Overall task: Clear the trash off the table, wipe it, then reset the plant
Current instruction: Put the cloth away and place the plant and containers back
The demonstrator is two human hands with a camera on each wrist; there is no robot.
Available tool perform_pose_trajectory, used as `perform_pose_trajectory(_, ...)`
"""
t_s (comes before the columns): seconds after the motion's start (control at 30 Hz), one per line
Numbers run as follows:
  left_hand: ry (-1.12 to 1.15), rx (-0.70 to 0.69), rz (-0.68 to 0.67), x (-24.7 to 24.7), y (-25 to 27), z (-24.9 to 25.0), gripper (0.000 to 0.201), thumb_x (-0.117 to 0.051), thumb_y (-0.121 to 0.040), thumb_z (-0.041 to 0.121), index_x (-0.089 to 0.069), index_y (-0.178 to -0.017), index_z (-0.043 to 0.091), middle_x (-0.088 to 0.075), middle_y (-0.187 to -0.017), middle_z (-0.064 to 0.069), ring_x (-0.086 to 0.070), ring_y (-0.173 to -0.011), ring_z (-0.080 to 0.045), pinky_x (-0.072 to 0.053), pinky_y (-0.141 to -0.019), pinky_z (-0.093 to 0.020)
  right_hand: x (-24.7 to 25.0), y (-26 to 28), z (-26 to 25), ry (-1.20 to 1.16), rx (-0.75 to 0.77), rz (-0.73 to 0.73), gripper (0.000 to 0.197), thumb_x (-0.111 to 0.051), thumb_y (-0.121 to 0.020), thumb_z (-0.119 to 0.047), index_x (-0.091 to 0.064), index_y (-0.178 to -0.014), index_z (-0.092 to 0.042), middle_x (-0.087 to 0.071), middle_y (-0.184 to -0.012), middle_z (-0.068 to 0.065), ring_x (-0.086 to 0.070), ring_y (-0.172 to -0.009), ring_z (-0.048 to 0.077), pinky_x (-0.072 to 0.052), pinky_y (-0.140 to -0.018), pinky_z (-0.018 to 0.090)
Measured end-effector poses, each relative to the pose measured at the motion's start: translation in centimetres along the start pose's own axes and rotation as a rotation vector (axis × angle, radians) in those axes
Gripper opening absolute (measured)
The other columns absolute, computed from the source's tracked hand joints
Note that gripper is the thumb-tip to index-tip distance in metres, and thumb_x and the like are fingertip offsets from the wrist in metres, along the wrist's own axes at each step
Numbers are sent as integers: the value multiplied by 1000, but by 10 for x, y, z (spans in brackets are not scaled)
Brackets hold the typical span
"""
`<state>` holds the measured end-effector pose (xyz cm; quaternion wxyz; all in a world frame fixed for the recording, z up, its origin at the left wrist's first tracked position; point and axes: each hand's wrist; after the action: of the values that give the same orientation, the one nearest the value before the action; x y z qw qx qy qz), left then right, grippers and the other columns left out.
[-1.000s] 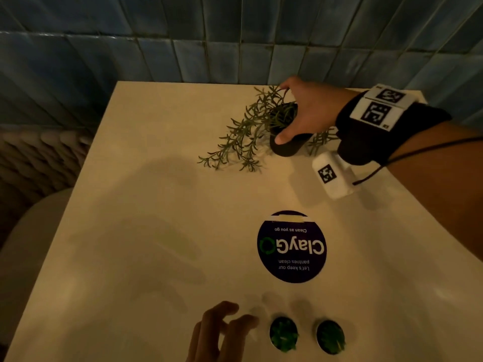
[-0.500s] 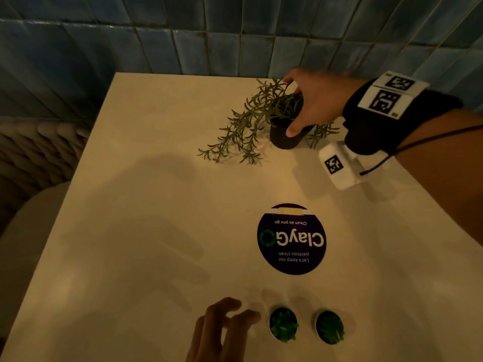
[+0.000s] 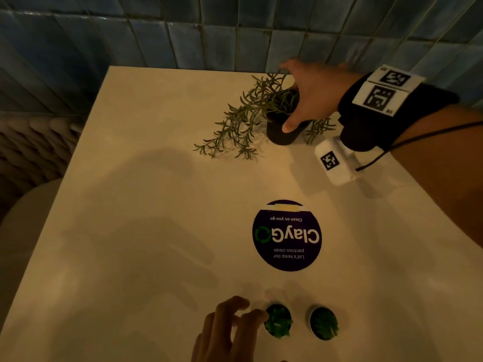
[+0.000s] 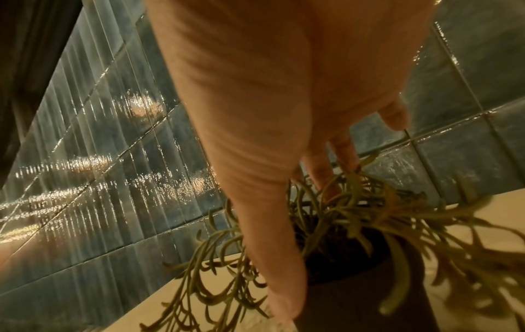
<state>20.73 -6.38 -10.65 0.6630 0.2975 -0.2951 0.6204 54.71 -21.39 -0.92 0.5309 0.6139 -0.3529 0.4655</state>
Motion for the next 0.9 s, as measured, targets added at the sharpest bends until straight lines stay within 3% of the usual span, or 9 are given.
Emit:
perform_pose_trajectory(0.17,-15,4,-149,12,-1,0,44,-54,-58,64,-48,-95,41,-45,-103,16,-43,-79,-3,-51,-52,-22,0,6,-1,-1,6,7,116,-84,-58,-51,-14,-147,-26,-42,-146,9,-35,-134,38,-24,-108,63)
perform_pose_trajectory(0.27,-32,-5,-228,25,-4,2,66,-53,-49,72,-48,-106,39,-43,-107,14,-46,-85,-2,-52,-51,-23,2,41,3,-56,49,189,119,-78,-56,-62,-10,-148,-28,-31,-153,10,-23,-141,39,-22,-109,66)
perform_pose_trajectory(0.33,-60,27,-294,30,-4,5,72,-54,-47,72,-46,-111,40,-41,-108,16,-56,-85,-5,-52,-55,-25,1,81,-1,-196,101,321,107,-72,-56,-66,-22,-144,-31,-38,-147,6,-34,-134,35,-33,-103,60)
perform_pose_trajectory(0.37,-79,45,-325,29,-5,7,73,-54,-49,72,-42,-114,41,-37,-109,18,-59,-86,-7,-51,-61,-25,-4,104,-4,-271,96,322,95,-73,-59,-62,-31,-139,-31,-44,-139,3,-42,-126,29,-39,-99,52)
perform_pose_trajectory(0.47,-144,86,-391,25,-8,17,73,-55,-61,71,-28,-124,46,-22,-114,24,-50,-104,-4,-39,-79,-21,-41,177,-13,-364,79,93,63,-78,-67,-46,-46,-119,-32,-44,-113,-10,-44,-102,12,-42,-86,33)
perform_pose_trajectory(0.6,-154,66,-365,17,-12,27,71,-56,-74,69,-19,-131,49,-15,-125,25,-33,-117,2,-35,-93,-15,-101,245,-20,-442,82,-175,51,-71,-71,-47,-39,-112,-41,-34,-106,-22,-39,-103,2,-39,-76,15)
perform_pose_trajectory(0.67,-183,55,-378,16,-15,30,68,-58,-75,67,-24,-131,48,-19,-126,23,-34,-117,2,-38,-97,-17,-120,264,-20,-454,46,-226,53,-70,-71,-49,-32,-107,-45,-29,-104,-26,-36,-102,-2,-40,-76,14)
perform_pose_trajectory(0.8,-206,42,-420,13,-18,34,61,-60,-77,63,-31,-129,48,-24,-125,23,-35,-114,1,-40,-94,-16,-144,284,-26,-474,4,-221,56,-68,-71,-50,-26,-108,-46,-27,-107,-22,-34,-103,3,-48,-83,26)
perform_pose_trajectory(0.9,-218,50,-451,11,-21,35,54,-60,-79,60,-34,-125,46,-29,-122,22,-38,-115,-1,-42,-93,-18,-156,288,-28,-501,-26,-253,58,-67,-76,-48,-21,-111,-47,-21,-103,-22,-31,-98,2,-43,-83,21)
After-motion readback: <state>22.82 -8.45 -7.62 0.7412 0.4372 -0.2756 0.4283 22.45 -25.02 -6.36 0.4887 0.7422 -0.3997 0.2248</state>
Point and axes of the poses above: each hand's wrist, its own y-axis away from the middle knuckle, its own x-axis out of the back of the hand, z = x × y
